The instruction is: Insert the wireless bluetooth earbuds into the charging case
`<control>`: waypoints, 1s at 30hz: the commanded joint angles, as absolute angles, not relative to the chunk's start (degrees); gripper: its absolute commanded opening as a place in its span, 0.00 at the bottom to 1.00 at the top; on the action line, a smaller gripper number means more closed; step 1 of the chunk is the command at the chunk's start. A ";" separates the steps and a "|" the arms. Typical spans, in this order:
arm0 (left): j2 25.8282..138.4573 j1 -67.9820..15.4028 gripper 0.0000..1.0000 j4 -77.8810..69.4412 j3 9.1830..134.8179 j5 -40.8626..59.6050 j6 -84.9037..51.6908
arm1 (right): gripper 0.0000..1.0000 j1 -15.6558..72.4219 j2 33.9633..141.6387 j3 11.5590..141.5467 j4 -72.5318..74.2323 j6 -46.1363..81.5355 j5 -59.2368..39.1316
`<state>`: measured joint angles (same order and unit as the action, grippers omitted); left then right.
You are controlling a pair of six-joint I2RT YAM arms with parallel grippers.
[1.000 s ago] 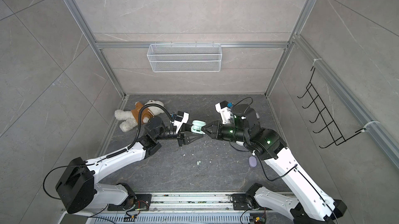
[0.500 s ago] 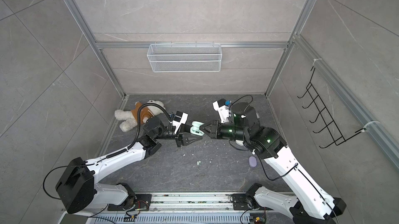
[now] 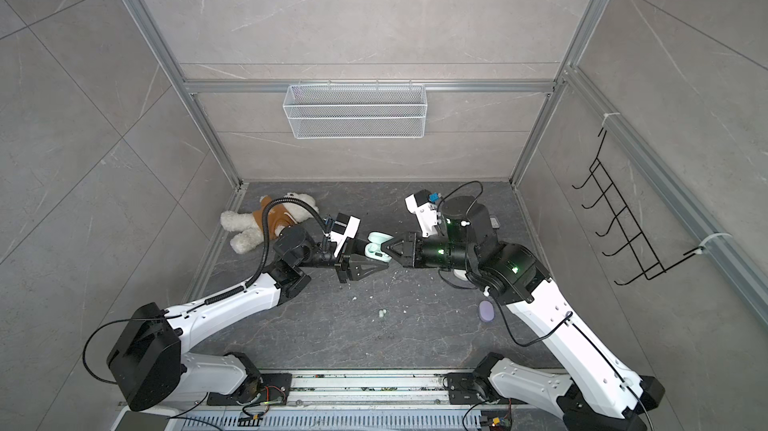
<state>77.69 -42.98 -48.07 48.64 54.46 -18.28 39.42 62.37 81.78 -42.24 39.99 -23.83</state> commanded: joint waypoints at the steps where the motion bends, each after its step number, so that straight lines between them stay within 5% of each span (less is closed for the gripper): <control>1: 75.69 -42.80 0.31 -51.94 50.59 56.07 -19.28 | 0.05 39.76 62.80 83.52 -42.79 38.62 -22.68; 30: 74.65 -42.80 0.31 -52.38 50.52 56.31 -19.86 | 0.14 41.09 65.19 86.11 -47.73 36.84 -21.11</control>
